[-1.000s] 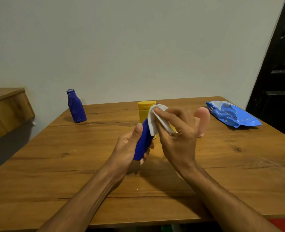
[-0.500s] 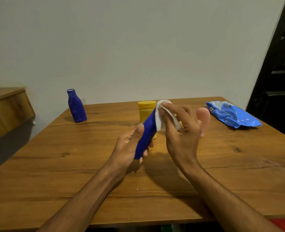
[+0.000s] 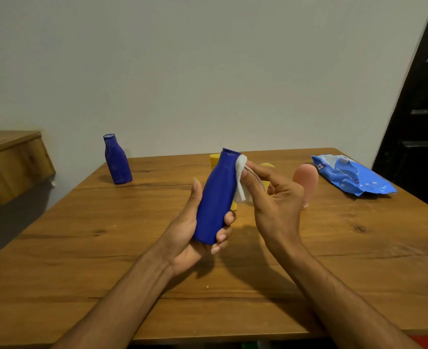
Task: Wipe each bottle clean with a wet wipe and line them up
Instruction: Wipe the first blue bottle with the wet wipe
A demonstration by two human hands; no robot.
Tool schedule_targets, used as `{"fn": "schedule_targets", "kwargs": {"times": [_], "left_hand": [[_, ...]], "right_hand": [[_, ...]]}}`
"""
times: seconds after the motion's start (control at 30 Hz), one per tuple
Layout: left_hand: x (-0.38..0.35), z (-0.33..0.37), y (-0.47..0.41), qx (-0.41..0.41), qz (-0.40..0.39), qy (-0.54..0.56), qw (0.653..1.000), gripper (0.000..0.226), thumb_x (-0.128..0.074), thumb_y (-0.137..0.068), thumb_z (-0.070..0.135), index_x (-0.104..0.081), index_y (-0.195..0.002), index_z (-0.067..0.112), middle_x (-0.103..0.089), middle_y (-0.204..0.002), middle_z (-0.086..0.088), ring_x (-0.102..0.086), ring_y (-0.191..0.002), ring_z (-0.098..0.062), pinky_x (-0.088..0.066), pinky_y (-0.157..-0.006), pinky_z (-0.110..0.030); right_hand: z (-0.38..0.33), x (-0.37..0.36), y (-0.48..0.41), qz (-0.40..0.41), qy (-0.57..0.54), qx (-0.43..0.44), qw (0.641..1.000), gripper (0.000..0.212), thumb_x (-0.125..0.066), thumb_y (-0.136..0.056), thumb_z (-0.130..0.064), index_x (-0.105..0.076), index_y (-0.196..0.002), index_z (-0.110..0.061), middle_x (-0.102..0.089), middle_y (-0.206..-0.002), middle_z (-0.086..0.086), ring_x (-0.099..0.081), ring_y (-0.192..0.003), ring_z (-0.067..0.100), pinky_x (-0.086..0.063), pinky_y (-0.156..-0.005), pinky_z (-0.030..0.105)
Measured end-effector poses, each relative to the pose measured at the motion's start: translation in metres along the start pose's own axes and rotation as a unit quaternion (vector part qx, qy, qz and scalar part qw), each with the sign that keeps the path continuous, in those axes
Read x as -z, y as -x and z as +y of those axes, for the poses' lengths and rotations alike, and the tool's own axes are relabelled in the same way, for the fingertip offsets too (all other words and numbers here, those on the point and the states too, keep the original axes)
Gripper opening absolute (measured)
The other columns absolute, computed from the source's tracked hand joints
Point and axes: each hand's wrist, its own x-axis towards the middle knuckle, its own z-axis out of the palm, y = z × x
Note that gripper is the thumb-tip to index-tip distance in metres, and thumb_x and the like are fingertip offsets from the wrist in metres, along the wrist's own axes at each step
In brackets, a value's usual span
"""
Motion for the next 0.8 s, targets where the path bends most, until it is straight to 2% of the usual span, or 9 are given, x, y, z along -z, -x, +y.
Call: {"fn": "schedule_targets", "kwargs": {"times": [0.1,0.2,0.33,0.43,0.5,0.63,0.73,0.8], "left_hand": [[0.001,-0.001,0.000,0.010,-0.010,0.011,1.000,0.063,-0.046,-0.085,0.067,-0.060,-0.119,0.015,-0.057,-0.081,-0.007,-0.054,-0.058,-0.013,-0.049,-0.047,-0.024],[0.000,-0.001,0.002,0.006,-0.001,0.042,0.999,0.064,-0.042,-0.087,0.067,-0.058,-0.117,0.013,-0.057,-0.079,-0.006,-0.054,-0.056,-0.012,-0.049,-0.045,-0.023],[-0.001,0.000,0.002,0.014,0.004,0.057,0.998,0.065,-0.044,-0.085,0.068,-0.054,-0.119,0.013,-0.057,-0.078,-0.006,-0.054,-0.054,-0.012,-0.048,-0.044,-0.023],[0.000,0.000,0.001,0.026,-0.009,0.057,0.998,0.066,-0.047,-0.083,0.066,-0.053,-0.124,0.015,-0.057,-0.078,-0.006,-0.055,-0.054,-0.013,-0.048,-0.044,-0.024],[-0.001,0.000,0.001,0.017,0.002,0.050,0.999,0.066,-0.044,-0.085,0.068,-0.055,-0.122,0.015,-0.057,-0.079,-0.006,-0.055,-0.055,-0.013,-0.048,-0.045,-0.024],[-0.006,-0.002,-0.002,-0.029,0.054,0.037,0.997,0.066,-0.038,-0.089,0.066,-0.059,-0.119,0.012,-0.060,-0.083,-0.009,-0.055,-0.059,-0.014,-0.048,-0.046,-0.025],[-0.007,-0.003,-0.005,-0.048,0.093,0.018,0.994,0.067,-0.040,-0.088,0.067,-0.061,-0.123,0.014,-0.062,-0.085,-0.009,-0.055,-0.061,-0.015,-0.049,-0.048,-0.027],[-0.007,-0.003,-0.005,-0.046,0.105,-0.009,0.993,0.065,-0.041,-0.087,0.066,-0.062,-0.121,0.015,-0.064,-0.084,-0.009,-0.056,-0.061,-0.016,-0.049,-0.048,-0.027]], "right_hand": [[-0.001,-0.002,0.000,0.012,-0.006,-0.027,1.000,0.019,-0.064,-0.090,-0.020,-0.069,-0.108,-0.020,-0.072,-0.098,-0.012,-0.066,-0.096,0.010,-0.050,-0.072,0.014],[-0.004,-0.003,0.003,-0.023,-0.017,-0.030,0.999,0.016,-0.064,-0.090,-0.018,-0.069,-0.105,-0.020,-0.073,-0.097,-0.009,-0.067,-0.092,0.006,-0.050,-0.070,0.013],[-0.005,-0.002,0.002,-0.033,-0.012,-0.031,0.999,0.015,-0.063,-0.087,-0.027,-0.070,-0.101,-0.026,-0.074,-0.094,-0.007,-0.063,-0.075,-0.002,-0.049,-0.064,0.014],[-0.003,-0.002,0.001,-0.022,-0.003,-0.027,0.999,0.014,-0.061,-0.091,-0.025,-0.068,-0.098,-0.034,-0.073,-0.092,-0.011,-0.066,-0.084,0.007,-0.050,-0.066,0.016],[-0.001,-0.002,0.002,-0.032,0.006,-0.019,0.999,0.013,-0.060,-0.092,-0.025,-0.069,-0.099,-0.032,-0.073,-0.093,-0.009,-0.067,-0.090,0.011,-0.050,-0.069,0.017],[0.007,-0.003,0.007,-0.071,0.059,0.020,0.996,0.017,-0.066,-0.090,-0.031,-0.072,-0.103,-0.022,-0.069,-0.099,-0.005,-0.063,-0.098,0.018,-0.056,-0.077,0.043],[0.014,-0.006,0.013,-0.104,0.134,0.090,0.981,0.025,-0.062,-0.086,-0.039,-0.067,-0.110,-0.032,-0.060,-0.100,-0.013,-0.056,-0.099,0.012,-0.051,-0.076,0.050],[0.016,-0.007,0.011,-0.088,0.152,0.108,0.978,0.026,-0.060,-0.087,-0.040,-0.064,-0.112,-0.032,-0.057,-0.099,-0.015,-0.056,-0.098,0.012,-0.051,-0.075,0.052]]}}
